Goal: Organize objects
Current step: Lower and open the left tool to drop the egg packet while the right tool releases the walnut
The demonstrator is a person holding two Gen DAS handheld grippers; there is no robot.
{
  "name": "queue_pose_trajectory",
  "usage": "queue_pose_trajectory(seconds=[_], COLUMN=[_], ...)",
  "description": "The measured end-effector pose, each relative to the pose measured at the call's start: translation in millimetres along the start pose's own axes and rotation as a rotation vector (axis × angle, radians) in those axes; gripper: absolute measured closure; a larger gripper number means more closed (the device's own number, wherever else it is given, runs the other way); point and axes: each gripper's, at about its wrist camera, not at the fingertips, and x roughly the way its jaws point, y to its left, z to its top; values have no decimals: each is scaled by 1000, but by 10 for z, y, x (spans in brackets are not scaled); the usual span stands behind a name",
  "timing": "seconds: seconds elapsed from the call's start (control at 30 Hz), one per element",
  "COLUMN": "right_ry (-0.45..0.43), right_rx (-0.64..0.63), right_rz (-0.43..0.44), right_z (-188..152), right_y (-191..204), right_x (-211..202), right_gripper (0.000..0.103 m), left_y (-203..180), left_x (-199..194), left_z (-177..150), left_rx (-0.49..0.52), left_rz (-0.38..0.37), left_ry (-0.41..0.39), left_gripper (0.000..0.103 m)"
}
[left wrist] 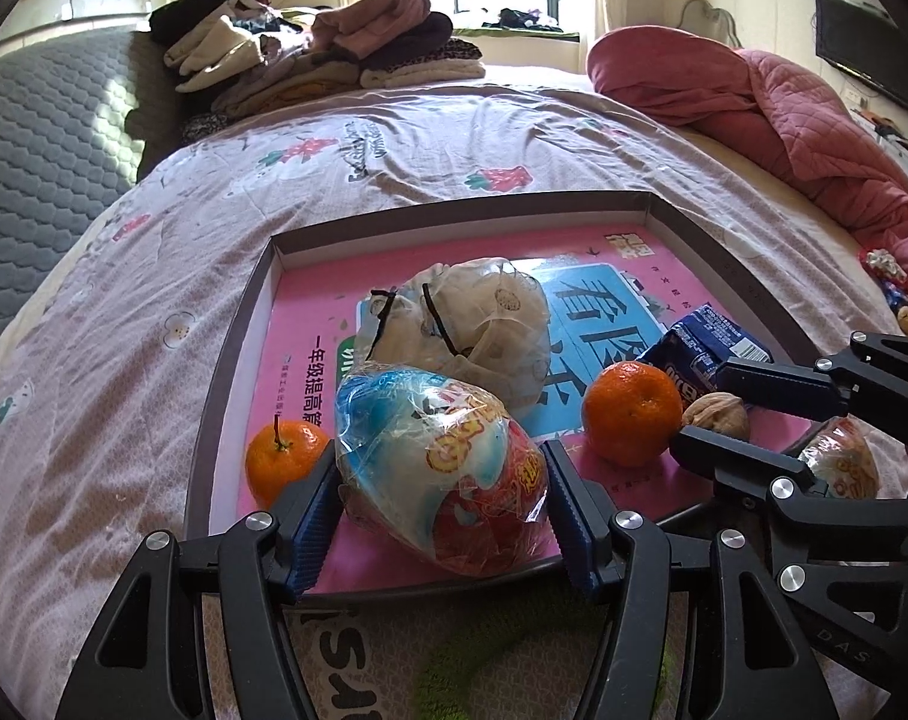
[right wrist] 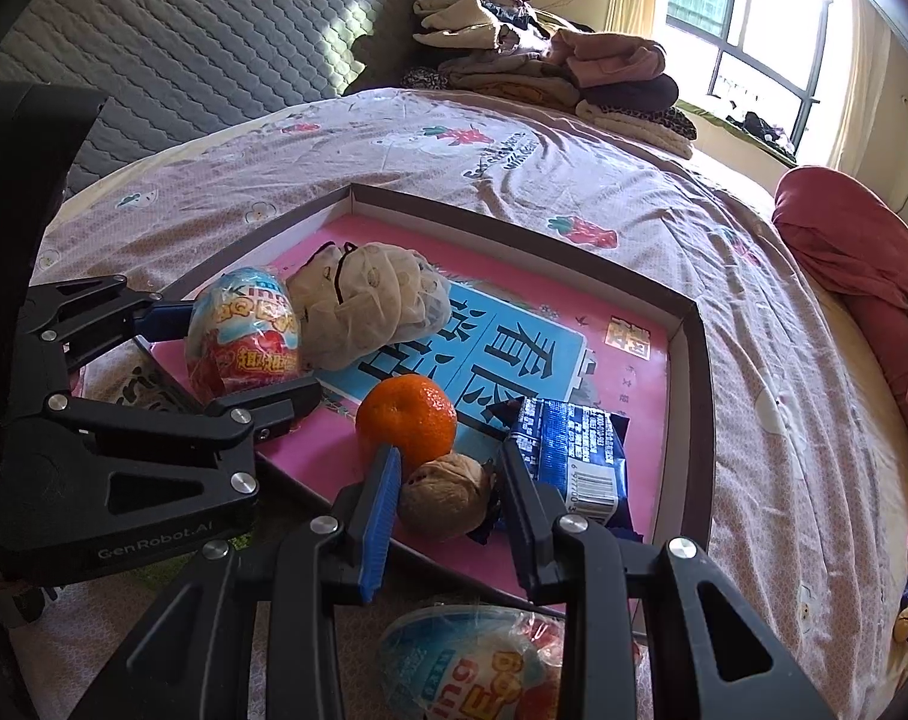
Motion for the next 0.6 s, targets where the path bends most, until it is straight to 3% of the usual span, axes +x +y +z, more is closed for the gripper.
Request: queue_pose_trajectory(seconds=[0.6], right_ry=[-25], right_rx=[43], right_rz=[9], right_z=[60], right_y=[-87], right_x=[-194], right_gripper=[69], left_y=[-1], left_x=[-147], left_z=[46], left_rx=[-2], left_rz=[4], left_ry=[-1], left_gripper=[34])
